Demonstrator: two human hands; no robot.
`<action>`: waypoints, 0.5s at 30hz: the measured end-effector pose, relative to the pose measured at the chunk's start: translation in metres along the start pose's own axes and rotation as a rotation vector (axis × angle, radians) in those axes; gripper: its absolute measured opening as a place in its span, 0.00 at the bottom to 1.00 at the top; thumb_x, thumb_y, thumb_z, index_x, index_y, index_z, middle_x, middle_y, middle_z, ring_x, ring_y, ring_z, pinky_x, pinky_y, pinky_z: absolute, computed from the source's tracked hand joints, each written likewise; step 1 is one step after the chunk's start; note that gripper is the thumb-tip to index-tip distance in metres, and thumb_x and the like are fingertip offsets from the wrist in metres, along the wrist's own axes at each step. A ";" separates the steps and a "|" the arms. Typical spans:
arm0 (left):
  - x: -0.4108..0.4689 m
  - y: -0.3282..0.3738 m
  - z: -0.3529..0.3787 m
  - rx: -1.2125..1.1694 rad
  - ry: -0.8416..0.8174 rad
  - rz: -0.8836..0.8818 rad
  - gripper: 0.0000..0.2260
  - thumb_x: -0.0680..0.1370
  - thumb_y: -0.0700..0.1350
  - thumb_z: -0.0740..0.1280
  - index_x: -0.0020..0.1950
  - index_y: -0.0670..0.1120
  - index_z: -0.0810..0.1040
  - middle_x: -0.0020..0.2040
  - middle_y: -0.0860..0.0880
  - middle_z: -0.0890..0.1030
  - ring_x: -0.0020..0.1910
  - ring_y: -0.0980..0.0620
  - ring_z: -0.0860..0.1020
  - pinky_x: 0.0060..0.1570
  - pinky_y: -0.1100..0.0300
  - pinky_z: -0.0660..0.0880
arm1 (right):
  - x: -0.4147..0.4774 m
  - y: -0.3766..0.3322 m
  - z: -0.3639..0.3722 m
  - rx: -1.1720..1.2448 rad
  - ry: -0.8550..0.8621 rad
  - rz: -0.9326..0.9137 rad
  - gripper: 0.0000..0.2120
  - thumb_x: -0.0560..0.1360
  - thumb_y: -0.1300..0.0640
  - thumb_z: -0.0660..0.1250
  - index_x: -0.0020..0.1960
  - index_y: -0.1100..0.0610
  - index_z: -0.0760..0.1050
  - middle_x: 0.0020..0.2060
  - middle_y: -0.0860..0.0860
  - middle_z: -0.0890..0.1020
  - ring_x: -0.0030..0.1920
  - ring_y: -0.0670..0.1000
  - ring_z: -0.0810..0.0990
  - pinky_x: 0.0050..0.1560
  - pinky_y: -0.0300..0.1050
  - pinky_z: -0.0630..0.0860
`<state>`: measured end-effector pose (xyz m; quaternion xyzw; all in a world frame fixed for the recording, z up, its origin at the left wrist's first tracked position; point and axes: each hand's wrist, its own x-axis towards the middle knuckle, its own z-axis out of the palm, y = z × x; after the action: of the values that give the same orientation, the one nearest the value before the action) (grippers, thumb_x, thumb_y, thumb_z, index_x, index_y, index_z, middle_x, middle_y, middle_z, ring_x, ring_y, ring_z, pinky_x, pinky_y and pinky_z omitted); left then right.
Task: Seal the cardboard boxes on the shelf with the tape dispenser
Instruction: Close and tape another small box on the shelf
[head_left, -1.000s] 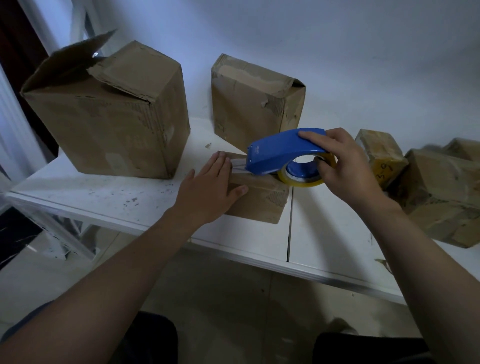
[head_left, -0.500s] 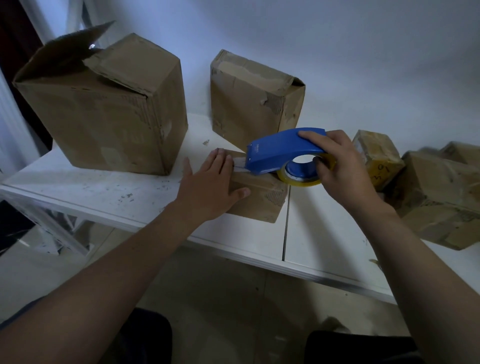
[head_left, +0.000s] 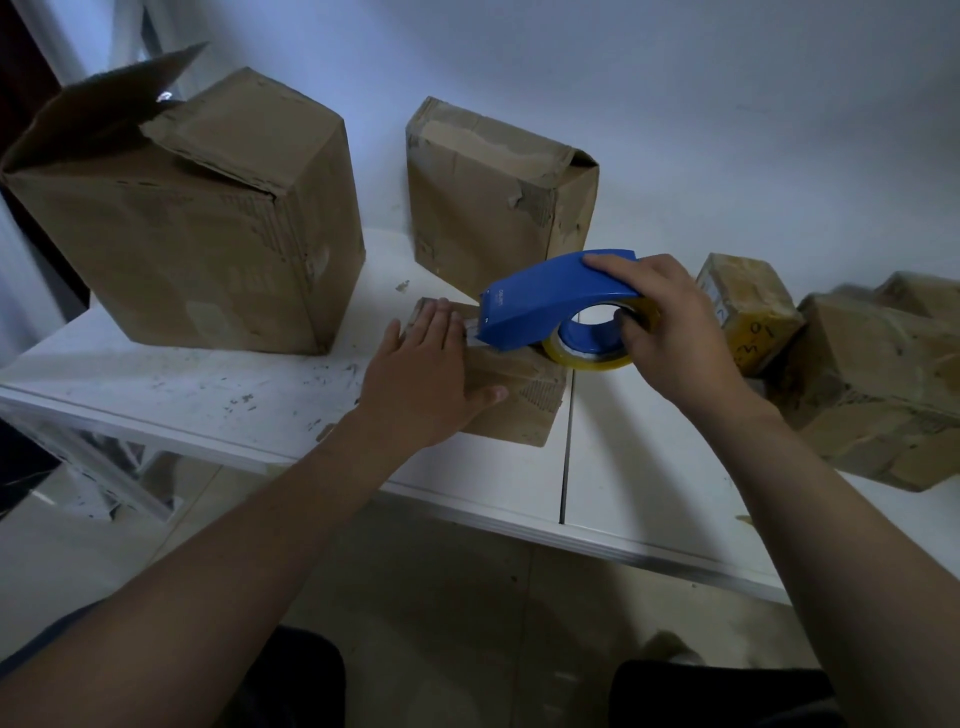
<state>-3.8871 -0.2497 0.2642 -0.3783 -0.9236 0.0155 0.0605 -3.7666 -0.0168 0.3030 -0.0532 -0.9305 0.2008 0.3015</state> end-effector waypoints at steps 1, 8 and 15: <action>0.000 0.000 0.000 0.002 -0.005 -0.004 0.49 0.70 0.74 0.37 0.82 0.44 0.49 0.83 0.45 0.49 0.81 0.48 0.47 0.79 0.45 0.51 | 0.000 0.000 -0.001 -0.001 0.003 -0.006 0.34 0.75 0.72 0.66 0.73 0.43 0.70 0.62 0.53 0.73 0.57 0.41 0.67 0.57 0.22 0.62; 0.002 -0.002 0.004 0.002 -0.004 -0.029 0.49 0.71 0.74 0.39 0.82 0.43 0.49 0.83 0.45 0.50 0.81 0.48 0.49 0.78 0.45 0.52 | -0.011 0.019 -0.023 -0.069 0.015 -0.068 0.35 0.71 0.75 0.65 0.72 0.48 0.73 0.63 0.57 0.73 0.60 0.50 0.71 0.59 0.25 0.63; 0.001 -0.001 0.004 -0.021 0.014 -0.035 0.51 0.69 0.75 0.35 0.82 0.44 0.51 0.82 0.46 0.53 0.81 0.48 0.51 0.77 0.39 0.51 | -0.031 0.044 -0.023 -0.036 0.020 0.022 0.35 0.71 0.78 0.64 0.71 0.48 0.74 0.61 0.57 0.73 0.59 0.52 0.73 0.61 0.47 0.74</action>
<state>-3.8895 -0.2495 0.2607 -0.3627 -0.9298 0.0020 0.0633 -3.7292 0.0247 0.2849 -0.0709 -0.9304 0.1868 0.3074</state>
